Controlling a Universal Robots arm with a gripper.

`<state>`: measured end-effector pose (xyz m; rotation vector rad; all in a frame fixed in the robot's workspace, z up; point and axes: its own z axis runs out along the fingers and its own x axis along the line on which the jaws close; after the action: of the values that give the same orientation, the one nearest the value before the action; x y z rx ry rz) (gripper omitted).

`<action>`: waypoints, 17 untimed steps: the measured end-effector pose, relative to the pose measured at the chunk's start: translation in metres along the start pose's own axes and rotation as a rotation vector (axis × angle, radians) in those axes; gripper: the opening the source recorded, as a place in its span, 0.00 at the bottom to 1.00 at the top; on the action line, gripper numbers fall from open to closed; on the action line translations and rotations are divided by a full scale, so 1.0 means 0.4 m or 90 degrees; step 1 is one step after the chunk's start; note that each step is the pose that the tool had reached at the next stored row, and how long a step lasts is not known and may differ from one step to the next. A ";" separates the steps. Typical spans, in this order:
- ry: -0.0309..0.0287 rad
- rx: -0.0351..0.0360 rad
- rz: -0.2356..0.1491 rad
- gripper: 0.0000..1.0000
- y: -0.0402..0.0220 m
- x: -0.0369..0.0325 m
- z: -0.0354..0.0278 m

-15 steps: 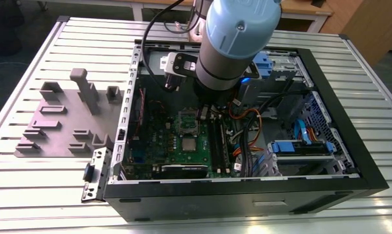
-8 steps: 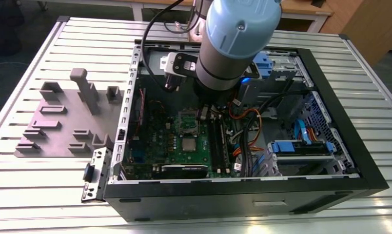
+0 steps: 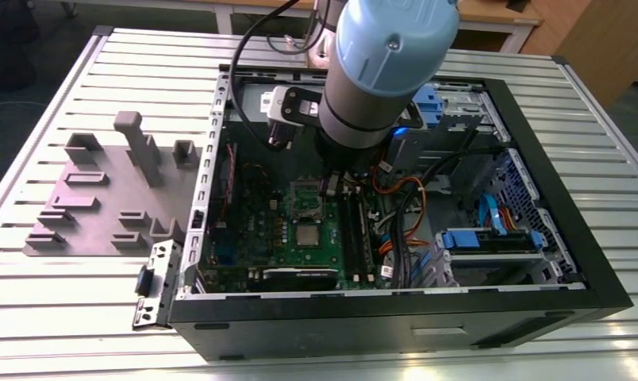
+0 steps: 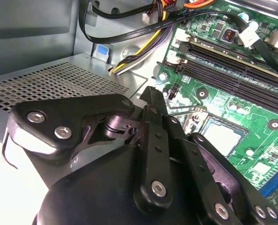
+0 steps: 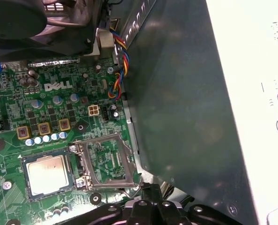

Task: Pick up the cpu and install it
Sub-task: 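Close the cpu cover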

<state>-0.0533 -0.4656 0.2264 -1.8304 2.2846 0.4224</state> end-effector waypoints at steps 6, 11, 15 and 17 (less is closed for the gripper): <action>-0.0001 0.0000 0.000 0.11 0.001 -0.002 -0.009; 0.0000 0.0000 0.000 0.11 0.001 -0.003 -0.011; 0.0000 0.0000 0.000 0.11 0.001 -0.003 -0.014; 0.0000 0.0000 0.000 0.11 0.001 -0.002 -0.015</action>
<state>-0.0533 -0.4668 0.2324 -1.8305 2.2846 0.4224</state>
